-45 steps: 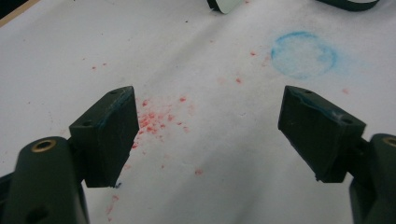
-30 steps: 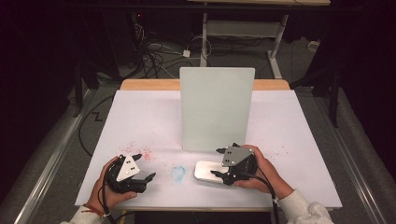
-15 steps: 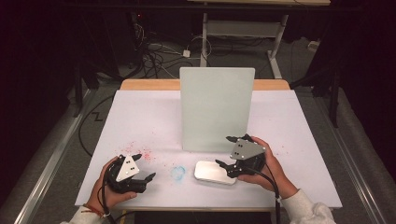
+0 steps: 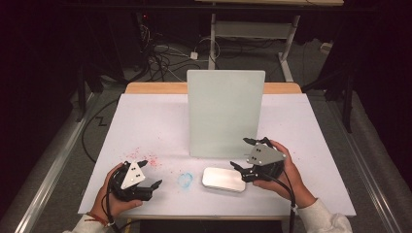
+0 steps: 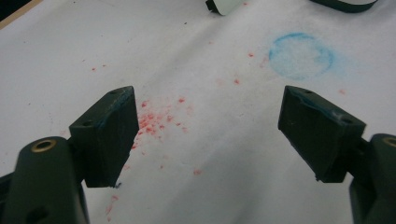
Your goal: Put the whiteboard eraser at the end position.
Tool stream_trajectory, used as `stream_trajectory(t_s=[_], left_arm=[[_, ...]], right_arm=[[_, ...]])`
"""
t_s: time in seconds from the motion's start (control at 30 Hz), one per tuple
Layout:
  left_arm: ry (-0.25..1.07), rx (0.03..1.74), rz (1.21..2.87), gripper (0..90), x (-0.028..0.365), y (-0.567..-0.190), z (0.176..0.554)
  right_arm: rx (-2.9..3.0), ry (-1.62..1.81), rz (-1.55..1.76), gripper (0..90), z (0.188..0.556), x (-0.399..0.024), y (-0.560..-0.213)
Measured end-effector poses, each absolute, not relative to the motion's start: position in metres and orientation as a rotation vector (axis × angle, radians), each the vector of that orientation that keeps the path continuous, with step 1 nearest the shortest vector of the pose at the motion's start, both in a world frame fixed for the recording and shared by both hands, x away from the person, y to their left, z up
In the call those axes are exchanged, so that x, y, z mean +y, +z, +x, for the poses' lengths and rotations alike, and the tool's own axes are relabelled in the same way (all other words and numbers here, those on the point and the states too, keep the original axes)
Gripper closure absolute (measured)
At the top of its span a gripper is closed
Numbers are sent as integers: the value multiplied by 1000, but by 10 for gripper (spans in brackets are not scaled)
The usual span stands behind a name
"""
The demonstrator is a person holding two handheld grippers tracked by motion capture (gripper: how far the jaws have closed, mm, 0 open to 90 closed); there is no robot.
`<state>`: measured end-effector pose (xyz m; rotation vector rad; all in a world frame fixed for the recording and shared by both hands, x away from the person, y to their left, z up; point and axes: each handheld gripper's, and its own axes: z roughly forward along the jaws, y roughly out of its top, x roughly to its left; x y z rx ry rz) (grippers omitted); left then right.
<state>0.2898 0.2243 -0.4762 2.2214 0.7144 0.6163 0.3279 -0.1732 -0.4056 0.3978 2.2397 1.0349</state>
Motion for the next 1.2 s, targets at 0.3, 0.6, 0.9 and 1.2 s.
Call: stream_trajectory(t_s=[0.3, 0.6, 0.9, 1.2], left_arm=[[614, 715, 2220, 194, 224, -476, 290], [613, 714, 2221, 194, 224, -477, 290], [607, 712, 2224, 194, 223, -477, 291], [605, 706, 2227, 194, 221, -477, 293]], right_arm=[[2183, 1018, 450, 211, 326, -192, -403], [2129, 1011, 519, 212, 324, -215, -402], [2098, 996, 586, 212, 322, -238, -406], [2074, 994, 648, 211, 318, -254, -417]])
